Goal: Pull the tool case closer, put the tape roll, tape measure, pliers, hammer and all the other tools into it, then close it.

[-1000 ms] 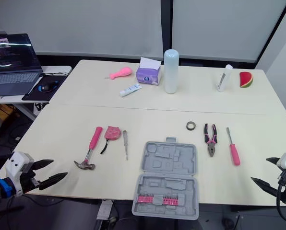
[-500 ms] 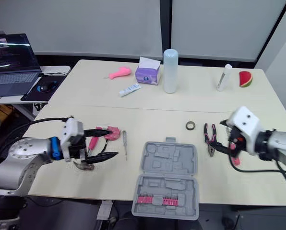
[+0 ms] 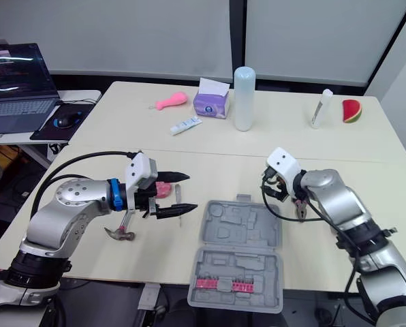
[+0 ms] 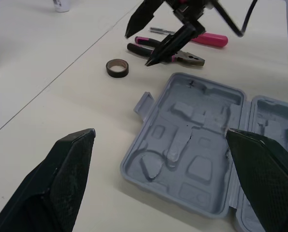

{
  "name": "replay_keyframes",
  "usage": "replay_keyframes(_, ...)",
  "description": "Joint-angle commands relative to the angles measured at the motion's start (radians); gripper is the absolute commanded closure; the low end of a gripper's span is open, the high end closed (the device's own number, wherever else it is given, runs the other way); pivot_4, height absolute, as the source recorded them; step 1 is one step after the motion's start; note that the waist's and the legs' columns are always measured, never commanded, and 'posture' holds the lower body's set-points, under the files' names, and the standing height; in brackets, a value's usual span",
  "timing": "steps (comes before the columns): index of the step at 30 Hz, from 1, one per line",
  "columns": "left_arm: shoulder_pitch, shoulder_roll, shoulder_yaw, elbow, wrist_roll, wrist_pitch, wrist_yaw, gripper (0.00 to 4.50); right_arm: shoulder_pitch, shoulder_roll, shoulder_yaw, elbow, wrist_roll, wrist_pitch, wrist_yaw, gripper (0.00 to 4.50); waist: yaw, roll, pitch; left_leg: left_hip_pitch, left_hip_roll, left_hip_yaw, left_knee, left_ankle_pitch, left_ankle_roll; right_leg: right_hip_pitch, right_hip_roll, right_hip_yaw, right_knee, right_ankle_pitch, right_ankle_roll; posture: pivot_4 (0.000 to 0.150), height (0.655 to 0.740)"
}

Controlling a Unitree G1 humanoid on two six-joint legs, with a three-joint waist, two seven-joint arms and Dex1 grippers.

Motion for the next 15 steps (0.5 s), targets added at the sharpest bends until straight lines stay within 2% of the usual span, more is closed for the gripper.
replay_keyframes(1,-0.017,-0.004,-0.001,-0.043,0.005,0.008,0.015,0.00,-0.066,0.041,-0.009,0.133,-0.051,-0.085,-0.007,0.61,-0.001,0.000,0.000,0.000,0.000,0.001,0.000,0.000,0.000,-0.001,0.000,0.000,0.000,0.000,0.000,0.150,0.7161)
replay_keyframes(11,-0.022,-0.006,-0.014,-0.066,0.005,0.031,0.021,0.00,-0.199,0.188,-0.048,0.536,-0.097,-0.207,-0.008,0.61,-0.006,0.000,0.000,-0.001,0.001,0.001,0.000,0.000,0.000,-0.005,0.000,0.000,0.003,0.000,0.000,0.150,0.7161)
replay_keyframes(15,-0.026,-0.006,-0.020,-0.066,0.006,0.033,0.018,0.00,-0.230,0.216,-0.060,0.643,-0.114,-0.242,-0.006,0.61,-0.011,0.000,0.000,-0.002,0.000,0.001,0.000,0.000,0.000,-0.004,0.000,0.000,0.003,0.000,0.000,0.150,0.7161)
